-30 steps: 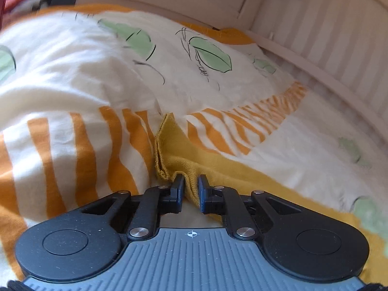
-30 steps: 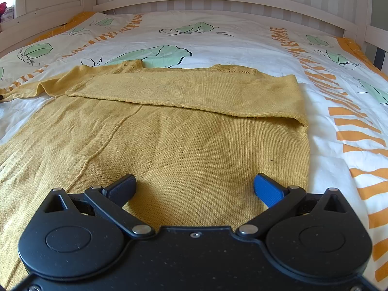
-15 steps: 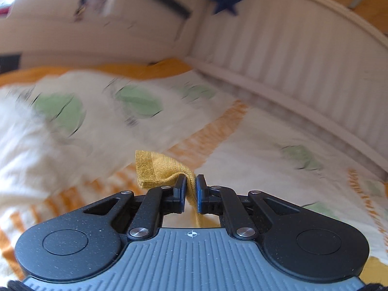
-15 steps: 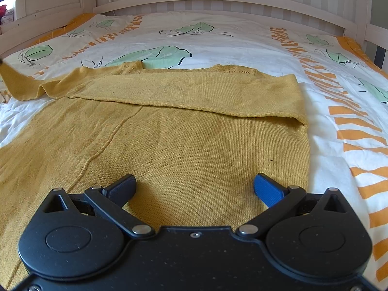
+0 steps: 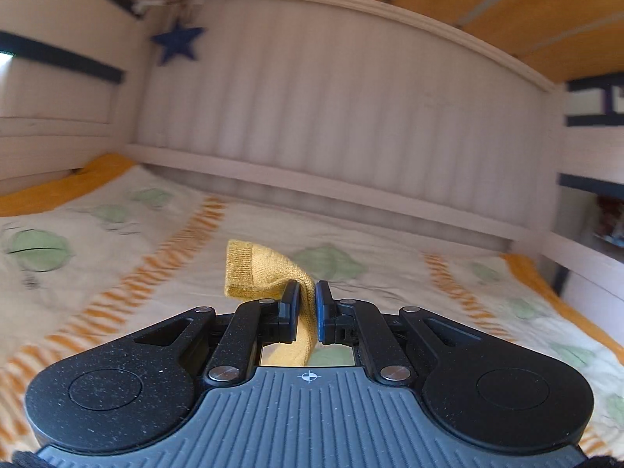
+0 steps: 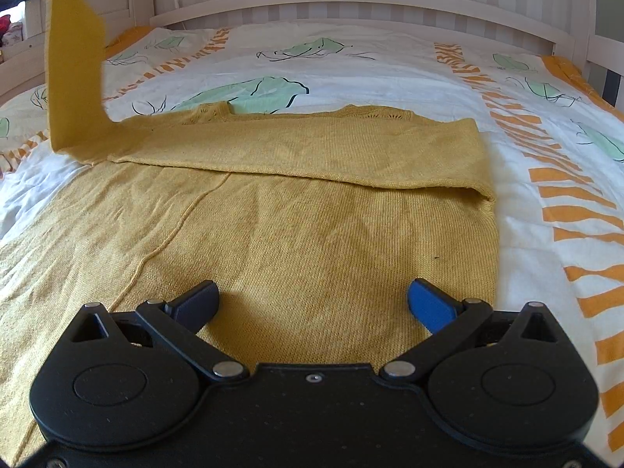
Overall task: Fold small clothes
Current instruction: 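Grasp the cuff with the left gripper, fold it across the back, release, then move the right gripper to the second folded sleeve and grasp it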
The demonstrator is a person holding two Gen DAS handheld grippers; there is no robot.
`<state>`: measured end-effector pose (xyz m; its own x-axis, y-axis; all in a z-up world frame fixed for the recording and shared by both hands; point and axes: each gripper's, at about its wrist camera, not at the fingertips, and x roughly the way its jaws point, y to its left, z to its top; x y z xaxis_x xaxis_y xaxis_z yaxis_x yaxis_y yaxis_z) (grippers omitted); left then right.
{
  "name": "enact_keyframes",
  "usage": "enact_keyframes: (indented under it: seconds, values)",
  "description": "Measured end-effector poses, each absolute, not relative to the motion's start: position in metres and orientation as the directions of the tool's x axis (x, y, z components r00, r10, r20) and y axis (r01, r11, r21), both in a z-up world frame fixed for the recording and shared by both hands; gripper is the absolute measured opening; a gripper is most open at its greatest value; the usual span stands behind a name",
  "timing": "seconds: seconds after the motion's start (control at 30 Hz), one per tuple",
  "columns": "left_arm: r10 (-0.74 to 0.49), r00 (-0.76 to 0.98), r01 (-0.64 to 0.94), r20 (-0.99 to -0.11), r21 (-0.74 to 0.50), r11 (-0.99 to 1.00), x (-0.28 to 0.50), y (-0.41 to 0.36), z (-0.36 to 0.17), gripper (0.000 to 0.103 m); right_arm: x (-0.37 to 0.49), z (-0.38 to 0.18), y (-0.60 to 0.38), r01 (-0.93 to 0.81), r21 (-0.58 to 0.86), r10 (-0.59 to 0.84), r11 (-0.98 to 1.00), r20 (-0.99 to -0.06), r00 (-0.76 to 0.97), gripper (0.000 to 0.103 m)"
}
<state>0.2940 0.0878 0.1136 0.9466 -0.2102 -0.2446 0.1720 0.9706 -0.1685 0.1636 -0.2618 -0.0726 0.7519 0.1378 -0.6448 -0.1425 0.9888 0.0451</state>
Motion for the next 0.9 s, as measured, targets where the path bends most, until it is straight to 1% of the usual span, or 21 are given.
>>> enact_keyframes:
  seconds: [0.17,0.37,0.5,0.53,0.57,0.6,0.63,0.73,0.8,0.9]
  values:
    - [-0.307,0.907,0.264,-0.288,-0.179,0.948,0.302,0.027,0.083,0.008,0.163,-0.073,-0.262,-0.142,0.047,0.139,0.989,-0.644,0.752,0.103]
    - [-0.338,0.86,0.333,-0.382,-0.083,0.939,0.303,-0.033,0.027,0.01,0.164,-0.073,-0.262,-0.142,0.047,0.139,0.989,-0.644,0.752,0.103]
    - [-0.37,0.81,0.393,-0.455,-0.048,0.918,0.295,-0.061,-0.003,0.01,0.164,-0.073,-0.262,-0.142,0.047,0.139,0.989,-0.644,0.752,0.103]
    - [-0.378,0.8,0.406,-0.466,-0.045,0.913,0.292,-0.064,-0.005,0.012,0.164,-0.073,-0.262,-0.142,0.047,0.139,0.989,-0.644,0.752,0.103]
    - [-0.388,0.788,0.418,-0.477,-0.047,0.907,0.289,-0.066,-0.009,0.017,0.164,-0.073,-0.262,-0.142,0.047,0.139,0.989,-0.645,0.752,0.103]
    - [-0.4,0.777,0.43,-0.487,-0.053,0.901,0.286,-0.066,-0.011,0.031,0.164,-0.073,-0.263,-0.142,0.047,0.139,0.989,-0.645,0.752,0.103]
    - [-0.413,0.765,0.443,-0.494,-0.06,0.894,0.282,-0.065,-0.012,0.041,0.164,-0.073,-0.263,-0.142,0.047,0.139,0.989,-0.645,0.752,0.103]
    - [-0.408,0.756,0.45,-0.511,-0.047,0.892,0.268,-0.051,-0.017,0.043,0.164,-0.072,-0.263,-0.142,0.048,0.14,0.989,-0.646,0.751,0.103]
    - [-0.372,0.759,0.426,-0.534,-0.025,0.904,0.26,-0.036,-0.023,0.045,0.164,-0.073,-0.263,-0.142,0.05,0.141,0.989,-0.647,0.749,0.103]
    - [-0.301,0.749,0.372,-0.59,-0.001,0.928,0.253,-0.01,-0.035,0.047,0.165,-0.072,-0.263,-0.145,0.056,0.146,0.988,-0.654,0.742,0.103]
